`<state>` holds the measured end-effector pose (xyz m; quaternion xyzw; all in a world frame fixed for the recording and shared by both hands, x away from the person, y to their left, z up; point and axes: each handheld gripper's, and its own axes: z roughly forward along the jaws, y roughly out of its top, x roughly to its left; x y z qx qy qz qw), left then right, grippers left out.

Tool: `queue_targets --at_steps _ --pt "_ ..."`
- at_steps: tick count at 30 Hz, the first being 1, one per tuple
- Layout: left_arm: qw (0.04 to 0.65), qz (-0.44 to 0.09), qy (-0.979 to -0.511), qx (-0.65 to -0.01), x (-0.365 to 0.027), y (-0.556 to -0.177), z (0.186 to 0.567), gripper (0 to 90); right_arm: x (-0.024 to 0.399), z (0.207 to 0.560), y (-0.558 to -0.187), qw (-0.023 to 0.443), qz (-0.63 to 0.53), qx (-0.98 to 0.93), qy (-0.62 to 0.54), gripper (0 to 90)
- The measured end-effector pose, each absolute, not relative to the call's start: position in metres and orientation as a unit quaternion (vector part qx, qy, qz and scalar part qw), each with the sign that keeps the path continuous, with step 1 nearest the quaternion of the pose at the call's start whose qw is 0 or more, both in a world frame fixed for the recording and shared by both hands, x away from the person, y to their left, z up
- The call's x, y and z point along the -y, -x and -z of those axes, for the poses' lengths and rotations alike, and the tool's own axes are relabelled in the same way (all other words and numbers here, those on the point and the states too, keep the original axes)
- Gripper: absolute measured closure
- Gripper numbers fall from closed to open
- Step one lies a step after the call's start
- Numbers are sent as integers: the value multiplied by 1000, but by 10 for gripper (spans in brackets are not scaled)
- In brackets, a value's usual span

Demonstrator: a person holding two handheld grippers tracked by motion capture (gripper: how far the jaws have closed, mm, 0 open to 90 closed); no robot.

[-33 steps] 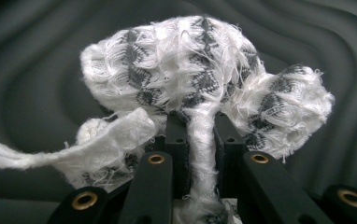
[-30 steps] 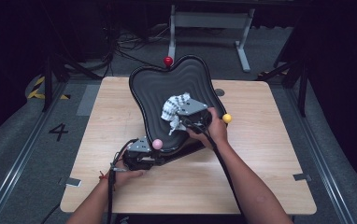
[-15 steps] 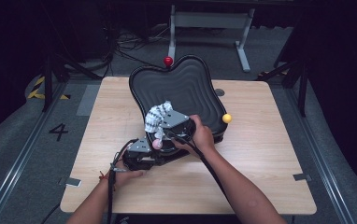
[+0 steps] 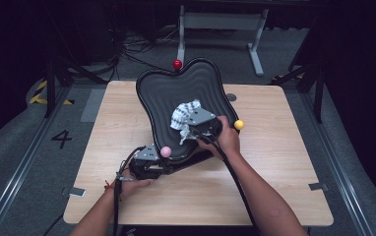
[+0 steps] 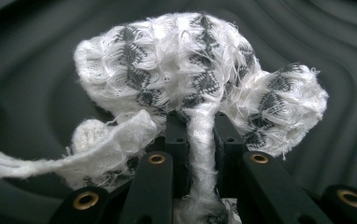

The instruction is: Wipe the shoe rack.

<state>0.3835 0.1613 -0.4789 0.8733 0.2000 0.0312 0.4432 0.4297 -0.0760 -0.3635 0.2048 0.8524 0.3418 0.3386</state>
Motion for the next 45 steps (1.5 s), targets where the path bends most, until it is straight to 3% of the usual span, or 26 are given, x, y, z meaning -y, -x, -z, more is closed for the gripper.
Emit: queue_targets --at_steps 11,21,45 --pt "443 -29 -873 -201 -161 -383 479 721 133 365 -448 351 -313 -836 -283 800" --pt "443 -27 -873 -202 -161 -383 479 722 158 368 -452 346 -317 -826 -312 801" --pt "445 -27 -872 -203 -161 -384 479 720 76 375 -407 313 -361 -855 -200 800"
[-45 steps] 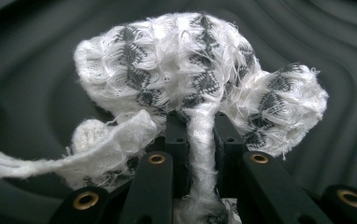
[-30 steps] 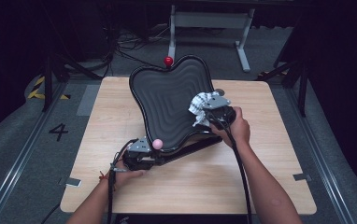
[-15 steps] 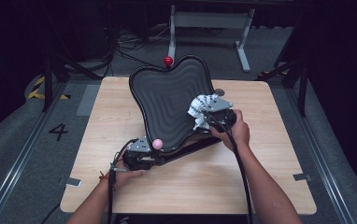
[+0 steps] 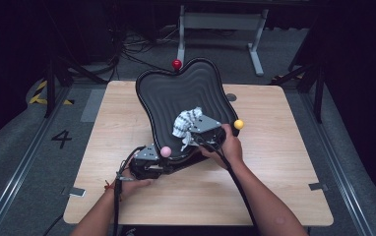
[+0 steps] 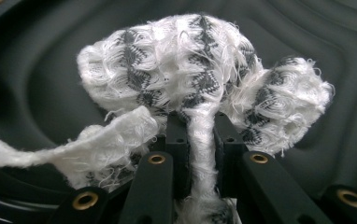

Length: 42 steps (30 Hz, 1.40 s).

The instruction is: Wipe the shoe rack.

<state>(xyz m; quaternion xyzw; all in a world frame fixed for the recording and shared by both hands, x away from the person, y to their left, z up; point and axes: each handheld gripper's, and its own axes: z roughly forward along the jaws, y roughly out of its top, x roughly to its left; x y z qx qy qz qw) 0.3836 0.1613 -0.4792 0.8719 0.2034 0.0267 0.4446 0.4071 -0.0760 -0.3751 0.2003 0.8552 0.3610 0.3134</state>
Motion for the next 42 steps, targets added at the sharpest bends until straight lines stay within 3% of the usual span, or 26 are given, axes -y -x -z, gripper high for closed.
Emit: queue_targets --at_steps 9,19,42 --pt "444 -31 -872 -201 -161 -384 479 721 50 381 -385 293 -380 -863 -158 798" --pt "443 -29 -873 -202 -161 -383 479 721 54 383 -381 295 -379 -864 -150 798" --pt "444 -31 -872 -202 -161 -383 479 721 142 383 -417 349 -323 -836 -274 800"
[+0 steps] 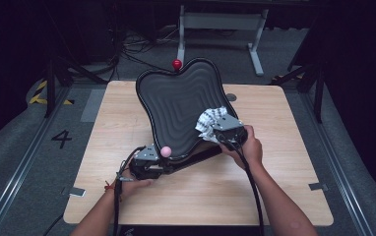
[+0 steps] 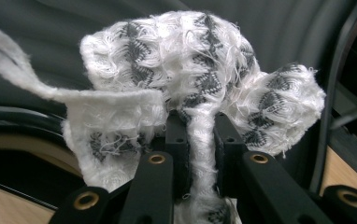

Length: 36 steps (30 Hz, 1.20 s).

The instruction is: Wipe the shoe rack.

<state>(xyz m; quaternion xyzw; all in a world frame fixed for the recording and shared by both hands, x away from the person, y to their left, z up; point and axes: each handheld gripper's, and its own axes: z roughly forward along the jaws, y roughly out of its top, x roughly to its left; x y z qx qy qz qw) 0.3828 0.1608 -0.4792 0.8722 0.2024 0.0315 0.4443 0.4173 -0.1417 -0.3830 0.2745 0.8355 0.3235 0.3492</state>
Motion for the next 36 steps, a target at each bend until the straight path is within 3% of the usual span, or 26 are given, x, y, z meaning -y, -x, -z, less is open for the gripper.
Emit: queue_targets --at_steps 13,30,36 --pt "443 -29 -873 -202 -161 -383 479 721 157 385 -419 354 -319 -831 -287 800" --pt "445 -35 -870 -209 -159 -386 479 721 119 386 -401 343 -354 -838 -234 804" --pt "443 -37 -870 -212 -157 -389 479 720 107 383 -387 306 -385 -847 -201 800"
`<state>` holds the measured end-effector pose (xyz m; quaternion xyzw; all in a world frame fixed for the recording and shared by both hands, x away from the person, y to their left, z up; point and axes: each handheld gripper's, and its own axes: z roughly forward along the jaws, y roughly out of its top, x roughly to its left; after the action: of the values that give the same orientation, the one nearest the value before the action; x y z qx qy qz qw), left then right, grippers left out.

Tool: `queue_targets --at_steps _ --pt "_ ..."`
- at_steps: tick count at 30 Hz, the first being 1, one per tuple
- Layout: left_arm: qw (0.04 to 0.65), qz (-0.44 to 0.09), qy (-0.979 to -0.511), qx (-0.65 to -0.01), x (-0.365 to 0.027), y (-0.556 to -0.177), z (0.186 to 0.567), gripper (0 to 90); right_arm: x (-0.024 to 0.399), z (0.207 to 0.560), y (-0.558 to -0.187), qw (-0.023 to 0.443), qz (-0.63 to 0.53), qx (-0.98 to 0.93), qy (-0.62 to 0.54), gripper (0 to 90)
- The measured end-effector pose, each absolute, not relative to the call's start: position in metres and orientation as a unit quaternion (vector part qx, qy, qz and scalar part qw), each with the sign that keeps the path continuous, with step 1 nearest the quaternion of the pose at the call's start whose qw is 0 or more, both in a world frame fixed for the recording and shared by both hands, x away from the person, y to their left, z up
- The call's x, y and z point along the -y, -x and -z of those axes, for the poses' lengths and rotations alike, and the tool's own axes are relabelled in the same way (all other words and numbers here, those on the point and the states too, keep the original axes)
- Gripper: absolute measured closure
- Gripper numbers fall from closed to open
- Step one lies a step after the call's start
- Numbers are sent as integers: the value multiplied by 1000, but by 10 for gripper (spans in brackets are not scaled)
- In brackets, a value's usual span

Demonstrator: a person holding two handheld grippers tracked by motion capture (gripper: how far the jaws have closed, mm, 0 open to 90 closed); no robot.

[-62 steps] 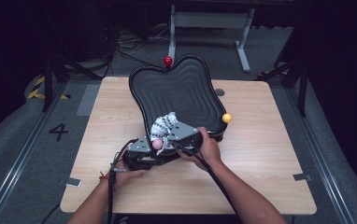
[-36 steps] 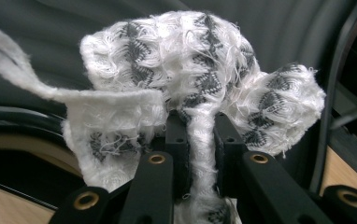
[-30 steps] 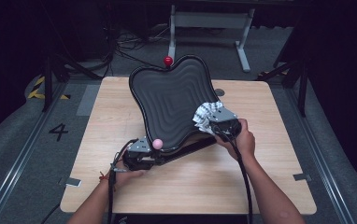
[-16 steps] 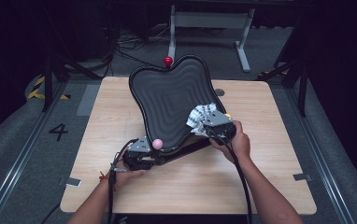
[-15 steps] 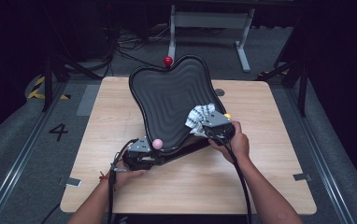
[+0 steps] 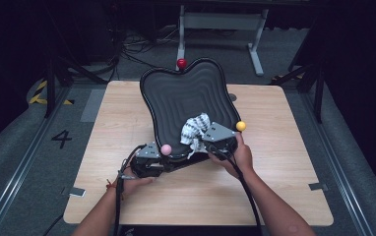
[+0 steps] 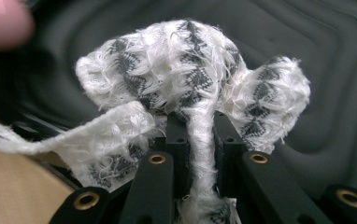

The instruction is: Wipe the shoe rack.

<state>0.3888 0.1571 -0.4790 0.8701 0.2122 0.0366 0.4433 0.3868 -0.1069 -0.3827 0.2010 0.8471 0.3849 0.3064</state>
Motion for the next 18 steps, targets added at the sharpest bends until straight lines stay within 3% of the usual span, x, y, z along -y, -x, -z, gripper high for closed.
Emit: queue_targets --at_steps 11,18 --pt "446 -36 -867 -221 -155 -389 479 712 80 386 -369 273 -410 -854 -169 801" --pt "445 -38 -867 -221 -154 -388 479 713 78 386 -367 290 -395 -856 -166 800"
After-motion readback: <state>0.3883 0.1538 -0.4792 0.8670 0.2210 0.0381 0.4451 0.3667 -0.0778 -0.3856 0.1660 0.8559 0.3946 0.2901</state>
